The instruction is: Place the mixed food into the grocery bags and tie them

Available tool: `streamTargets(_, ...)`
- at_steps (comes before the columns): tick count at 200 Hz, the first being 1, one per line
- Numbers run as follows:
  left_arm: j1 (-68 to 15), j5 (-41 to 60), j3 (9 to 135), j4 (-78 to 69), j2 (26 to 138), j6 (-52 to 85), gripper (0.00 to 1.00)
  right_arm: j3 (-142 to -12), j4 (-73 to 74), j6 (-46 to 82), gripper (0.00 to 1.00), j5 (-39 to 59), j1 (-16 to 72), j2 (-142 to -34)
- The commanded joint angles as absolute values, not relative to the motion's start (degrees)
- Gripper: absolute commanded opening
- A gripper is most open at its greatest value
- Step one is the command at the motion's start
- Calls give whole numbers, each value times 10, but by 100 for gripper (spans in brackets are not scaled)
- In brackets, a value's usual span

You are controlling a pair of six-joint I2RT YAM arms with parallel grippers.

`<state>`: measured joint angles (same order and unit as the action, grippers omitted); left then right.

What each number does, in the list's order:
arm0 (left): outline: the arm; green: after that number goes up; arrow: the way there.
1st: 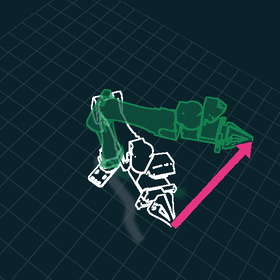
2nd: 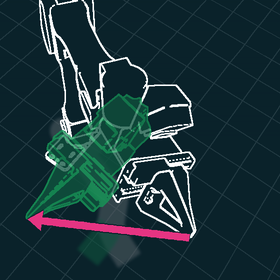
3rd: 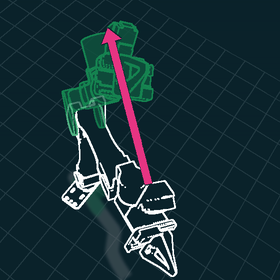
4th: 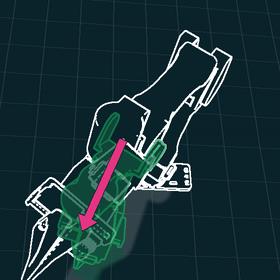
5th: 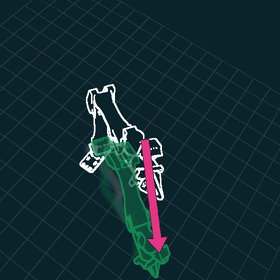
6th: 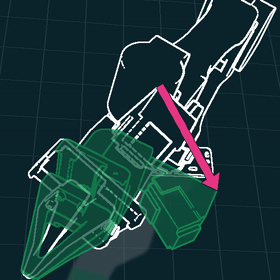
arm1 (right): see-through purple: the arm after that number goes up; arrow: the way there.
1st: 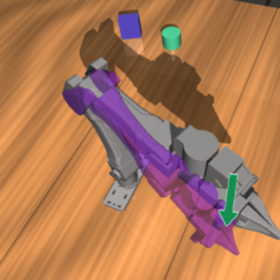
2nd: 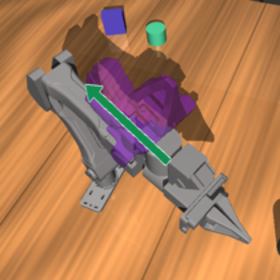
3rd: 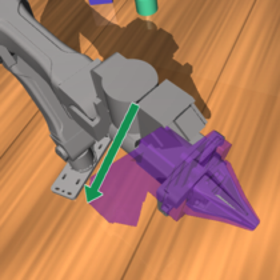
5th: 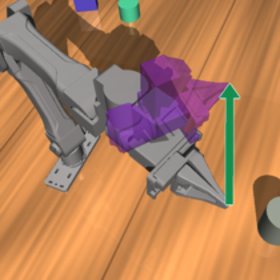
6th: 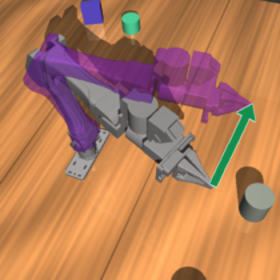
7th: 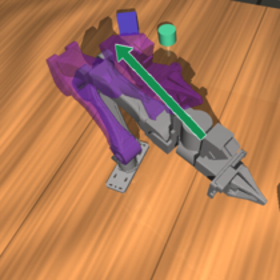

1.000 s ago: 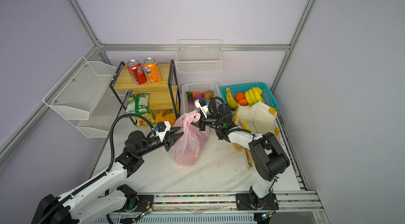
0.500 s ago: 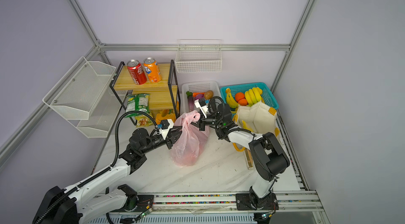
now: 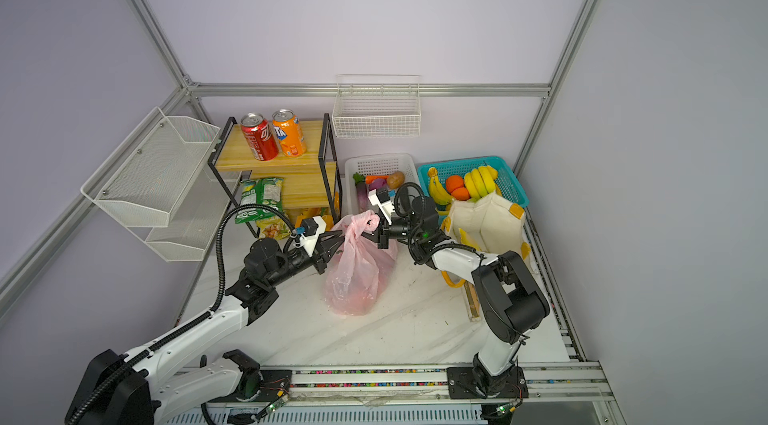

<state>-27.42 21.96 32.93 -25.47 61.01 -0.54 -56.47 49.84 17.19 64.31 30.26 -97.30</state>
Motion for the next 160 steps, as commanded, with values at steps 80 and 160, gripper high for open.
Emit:
streamTargets(80, -263, 257, 416, -239, 639, -22, 22, -589, 499, 172, 0, 651, 301, -959)
streamTargets(160, -263, 250, 421, -225, 655, -49, 25, -598, 499, 179, 0, 656, 302, -961)
